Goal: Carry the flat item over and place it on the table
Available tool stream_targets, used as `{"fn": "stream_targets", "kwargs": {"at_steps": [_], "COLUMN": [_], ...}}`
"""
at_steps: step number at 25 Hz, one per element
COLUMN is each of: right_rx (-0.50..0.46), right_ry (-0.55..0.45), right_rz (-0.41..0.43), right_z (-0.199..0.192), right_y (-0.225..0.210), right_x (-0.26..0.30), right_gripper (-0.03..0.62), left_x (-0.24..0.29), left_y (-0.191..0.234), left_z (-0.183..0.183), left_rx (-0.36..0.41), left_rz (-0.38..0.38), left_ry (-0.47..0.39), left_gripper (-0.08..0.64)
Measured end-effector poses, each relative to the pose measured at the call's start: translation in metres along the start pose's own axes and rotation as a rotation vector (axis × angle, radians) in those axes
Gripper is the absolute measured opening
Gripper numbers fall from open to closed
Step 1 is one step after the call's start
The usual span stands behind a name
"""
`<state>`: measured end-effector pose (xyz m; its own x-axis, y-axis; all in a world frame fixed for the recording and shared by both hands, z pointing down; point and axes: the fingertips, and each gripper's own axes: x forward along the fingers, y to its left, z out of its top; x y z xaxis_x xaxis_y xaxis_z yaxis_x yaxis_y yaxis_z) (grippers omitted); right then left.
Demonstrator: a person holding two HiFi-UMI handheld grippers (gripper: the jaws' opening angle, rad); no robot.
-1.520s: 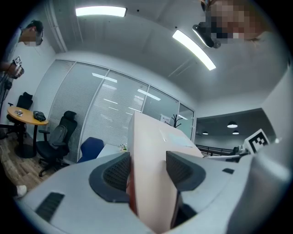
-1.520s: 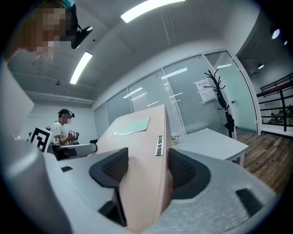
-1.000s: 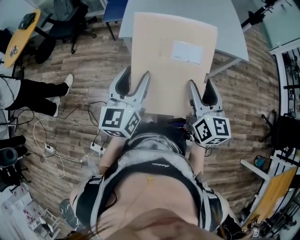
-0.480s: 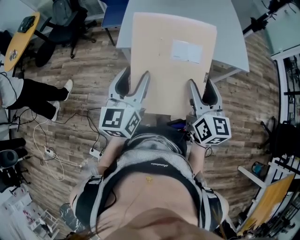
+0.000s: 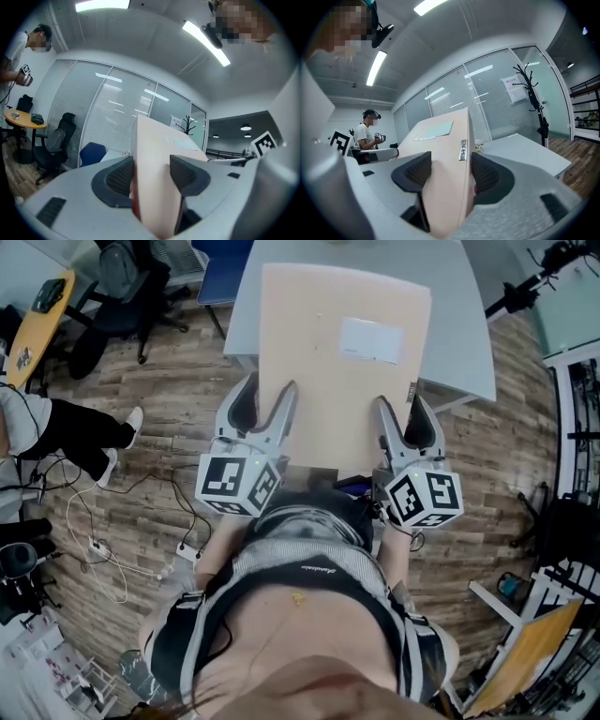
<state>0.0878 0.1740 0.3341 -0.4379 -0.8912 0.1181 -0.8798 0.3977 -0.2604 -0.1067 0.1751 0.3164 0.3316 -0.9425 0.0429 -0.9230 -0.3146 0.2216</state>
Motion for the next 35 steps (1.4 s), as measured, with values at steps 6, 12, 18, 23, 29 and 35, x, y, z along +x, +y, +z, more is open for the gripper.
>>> {"fn": "stream_targets", "kwargs": {"at_steps": [6, 12, 18, 23, 29, 35], "right_rx": [-0.002, -0.005, -0.016, -0.027, -0.023, -0.010], "right_ry": [-0.001, 0.000, 0.011, 0.019, 0.032, 0.044], "right_rz": [0.032, 0.060, 0.090, 0.124, 0.119, 0.084], "right_z": [0.013, 0.025, 0.032, 0.036, 0.034, 0.030], "right_y": [-0.018, -0.043, -0.067, -0.076, -0.085, -0.094], "right_x": [0.030, 0.057, 0.080, 0.101, 0.112, 0.119], "right_gripper": [0.272, 0.272, 0.272, 0.268, 0.265, 0.265], "left_x": [0.030, 0.062, 0.091, 0.106, 0.120, 0.135], "left_y": [0.004, 0.001, -0.002, 0.004, 0.007, 0.010], "left_z": [0.006, 0.010, 0.007, 0.006, 0.001, -0.005], "left_rx": [0.001, 0.004, -0.004, -0.009, -0.017, -0.021], "left_rz": [0.028, 0.059, 0.094, 0.132, 0.136, 0.120], "left_ry": [-0.012, -0.023, -0.031, -0.038, -0.025, 0.003], "left_gripper": [0.238, 0.238, 0.238, 0.236, 0.236, 0.236]}}
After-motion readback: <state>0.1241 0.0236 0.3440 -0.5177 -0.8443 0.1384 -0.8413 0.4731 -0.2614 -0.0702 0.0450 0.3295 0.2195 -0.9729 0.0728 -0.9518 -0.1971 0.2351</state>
